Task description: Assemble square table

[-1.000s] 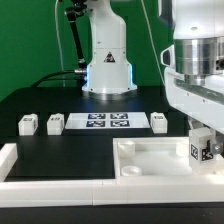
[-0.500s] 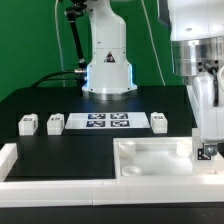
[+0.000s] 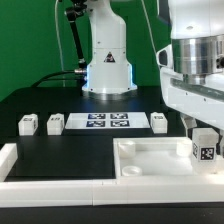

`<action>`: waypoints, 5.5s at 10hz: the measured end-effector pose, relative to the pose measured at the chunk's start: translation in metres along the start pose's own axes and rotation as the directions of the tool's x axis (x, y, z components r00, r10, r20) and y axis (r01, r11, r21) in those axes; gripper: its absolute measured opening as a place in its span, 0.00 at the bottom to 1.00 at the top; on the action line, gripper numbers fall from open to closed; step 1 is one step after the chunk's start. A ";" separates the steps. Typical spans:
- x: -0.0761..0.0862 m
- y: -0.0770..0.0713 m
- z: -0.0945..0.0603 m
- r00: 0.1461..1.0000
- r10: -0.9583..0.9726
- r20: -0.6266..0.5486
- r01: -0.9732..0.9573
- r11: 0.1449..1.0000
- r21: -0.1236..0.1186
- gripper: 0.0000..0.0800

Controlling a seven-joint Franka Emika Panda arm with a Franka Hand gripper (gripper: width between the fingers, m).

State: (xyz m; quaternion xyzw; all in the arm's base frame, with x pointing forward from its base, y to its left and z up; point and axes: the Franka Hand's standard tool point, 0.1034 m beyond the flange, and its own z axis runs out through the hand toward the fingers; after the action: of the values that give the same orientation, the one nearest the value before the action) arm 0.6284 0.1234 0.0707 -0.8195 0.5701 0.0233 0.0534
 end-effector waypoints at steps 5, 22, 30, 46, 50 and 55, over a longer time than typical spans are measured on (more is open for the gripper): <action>-0.001 -0.005 0.002 0.829 -0.558 -0.052 0.558 0.830 0.000 0.81; 0.019 0.004 0.001 0.910 0.415 0.000 -0.415 0.909 0.043 0.37; 0.018 0.011 0.001 0.679 0.734 0.024 -0.734 0.678 0.041 0.37; -0.007 0.017 -0.042 0.798 0.600 0.063 -0.603 0.797 0.048 0.81; -0.036 0.058 -0.034 0.931 0.363 0.042 -0.365 0.930 0.043 0.81; -0.035 0.058 -0.033 1.000 0.004 0.025 -0.005 0.999 0.052 0.81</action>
Offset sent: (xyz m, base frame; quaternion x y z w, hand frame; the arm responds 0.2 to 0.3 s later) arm -0.0082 0.0179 0.0061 0.0289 0.0350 -0.4926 0.8691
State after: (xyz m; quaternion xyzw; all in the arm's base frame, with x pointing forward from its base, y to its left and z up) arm 0.5606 0.1321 0.1035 -0.8162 0.5717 0.0187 0.0816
